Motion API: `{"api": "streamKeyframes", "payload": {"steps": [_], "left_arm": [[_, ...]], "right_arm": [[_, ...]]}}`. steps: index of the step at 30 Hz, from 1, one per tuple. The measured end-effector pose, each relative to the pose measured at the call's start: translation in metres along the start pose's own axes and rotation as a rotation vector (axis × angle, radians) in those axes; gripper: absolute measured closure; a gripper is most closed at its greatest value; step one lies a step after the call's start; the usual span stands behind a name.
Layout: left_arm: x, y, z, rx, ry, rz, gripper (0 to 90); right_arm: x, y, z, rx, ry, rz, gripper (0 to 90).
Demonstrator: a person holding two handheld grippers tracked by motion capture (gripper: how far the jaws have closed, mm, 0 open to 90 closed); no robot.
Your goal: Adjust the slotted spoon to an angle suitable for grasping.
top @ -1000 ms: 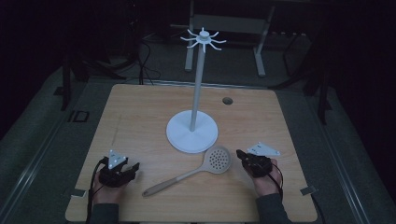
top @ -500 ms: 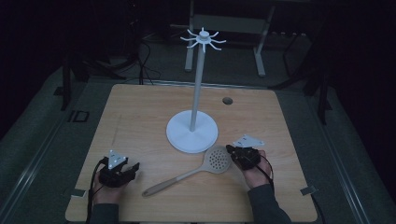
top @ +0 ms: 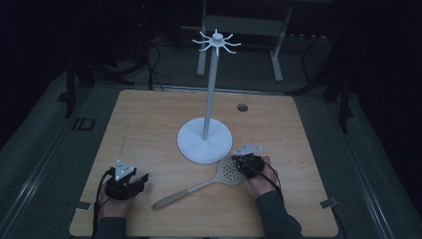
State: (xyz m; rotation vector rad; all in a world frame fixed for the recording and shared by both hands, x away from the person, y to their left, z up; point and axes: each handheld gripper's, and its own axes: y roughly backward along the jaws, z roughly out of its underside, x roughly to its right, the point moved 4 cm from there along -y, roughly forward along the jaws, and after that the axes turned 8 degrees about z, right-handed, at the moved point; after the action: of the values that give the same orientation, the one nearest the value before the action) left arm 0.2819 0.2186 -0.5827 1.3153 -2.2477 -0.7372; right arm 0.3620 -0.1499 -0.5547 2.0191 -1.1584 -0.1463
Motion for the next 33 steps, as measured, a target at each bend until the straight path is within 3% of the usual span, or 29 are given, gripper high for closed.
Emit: {"api": "streamKeyframes", "payload": {"steps": [16, 20, 29, 33], "left_arm": [[0.000, 0.001, 0.000, 0.000, 0.001, -0.002, 47.3], [0.000, 0.000, 0.000, -0.001, 0.001, -0.002, 47.3], [0.000, 0.000, 0.000, -0.002, 0.000, -0.002, 47.2], [0.000, 0.000, 0.000, -0.001, -0.001, -0.002, 47.3]], "right_arm": [[0.004, 0.011, 0.011, 0.011, -0.020, -0.002, 89.9], [0.001, 0.015, 0.018, 0.001, 0.010, 0.004, 89.9], [-0.005, 0.028, 0.023, 0.009, 0.024, -0.018, 89.8], [-0.006, 0.032, 0.024, -0.012, 0.022, -0.032, 89.8]]}}
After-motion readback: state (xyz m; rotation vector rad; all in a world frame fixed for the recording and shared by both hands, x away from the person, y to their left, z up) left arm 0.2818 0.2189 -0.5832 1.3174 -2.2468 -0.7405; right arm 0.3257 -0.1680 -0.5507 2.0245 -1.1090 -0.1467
